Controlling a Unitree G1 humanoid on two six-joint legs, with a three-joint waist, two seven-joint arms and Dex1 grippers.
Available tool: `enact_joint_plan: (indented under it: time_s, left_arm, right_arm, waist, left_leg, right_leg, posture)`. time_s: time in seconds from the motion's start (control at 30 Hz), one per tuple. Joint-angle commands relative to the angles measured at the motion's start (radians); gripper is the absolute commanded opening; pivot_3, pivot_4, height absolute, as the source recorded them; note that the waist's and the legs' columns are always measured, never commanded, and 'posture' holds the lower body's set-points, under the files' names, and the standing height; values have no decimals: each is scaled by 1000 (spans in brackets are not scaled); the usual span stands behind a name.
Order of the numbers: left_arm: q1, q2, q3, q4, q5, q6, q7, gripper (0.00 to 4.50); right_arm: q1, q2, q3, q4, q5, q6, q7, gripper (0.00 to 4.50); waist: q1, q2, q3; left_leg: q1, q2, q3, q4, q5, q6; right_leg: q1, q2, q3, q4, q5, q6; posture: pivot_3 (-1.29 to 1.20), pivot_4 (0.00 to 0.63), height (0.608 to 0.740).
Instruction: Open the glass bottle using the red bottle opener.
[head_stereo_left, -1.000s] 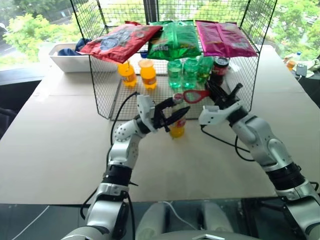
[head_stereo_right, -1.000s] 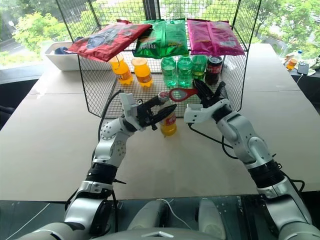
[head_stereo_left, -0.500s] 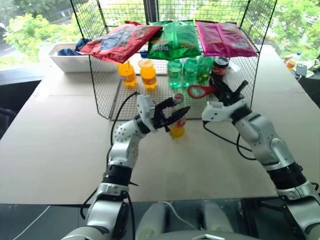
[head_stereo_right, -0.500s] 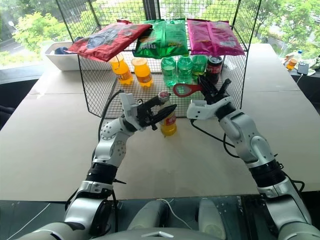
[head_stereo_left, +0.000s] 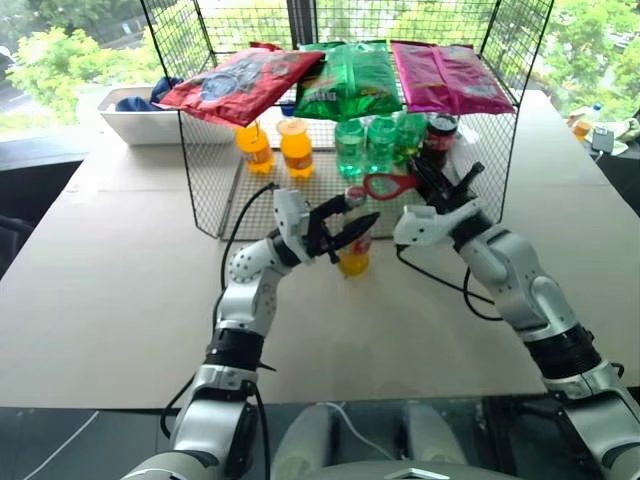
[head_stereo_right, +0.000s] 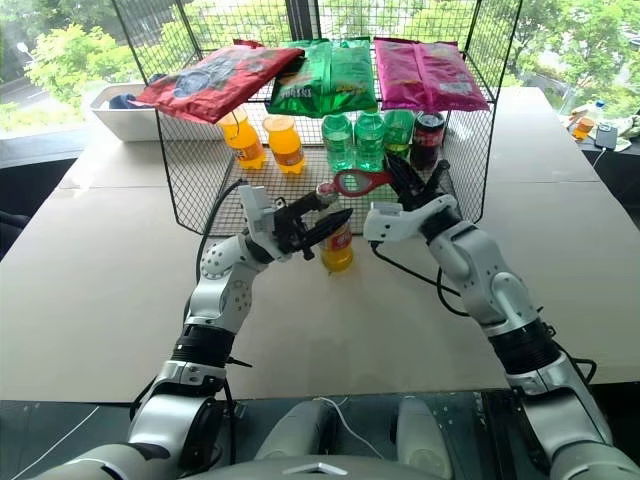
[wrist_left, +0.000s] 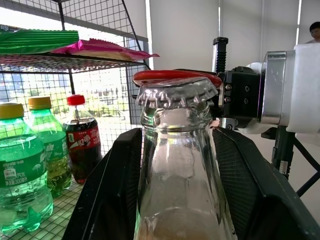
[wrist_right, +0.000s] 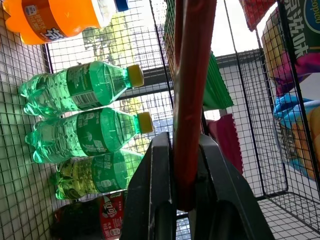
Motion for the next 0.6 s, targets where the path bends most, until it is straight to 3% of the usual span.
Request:
enact_joint_plan:
  time_s: [0.03,0.23,0.6]
  left_arm:
    - [9,7,-17,33,27,7,-3,2039]
    - [7,8,-16,37,28,6,-4,2039]
    - [4,8,-17,39,30,5,-2,2039]
  right_arm:
    - [-27,1,-19,-44,3,-4,-6,0]
    - [6,-9,-18,-34,1,-6,-14,0]
    - [-8,82,26,-54,37,-2,25,0]
  waist:
    - [0,0,0]
    - [0,0,0]
    - [0,0,0]
  left_leg:
    - [0,0,0,0,0,0]
    - [0,0,0,0,0,0]
    - [0,0,0,0,0,0]
  right_leg:
    - [0,0,0,0,0,0]
    - [0,0,0,0,0,0]
    - [0,0,0,0,0,0]
  posture:
    - [0,150,740]
    - [0,150,740]
    - [0,150,740]
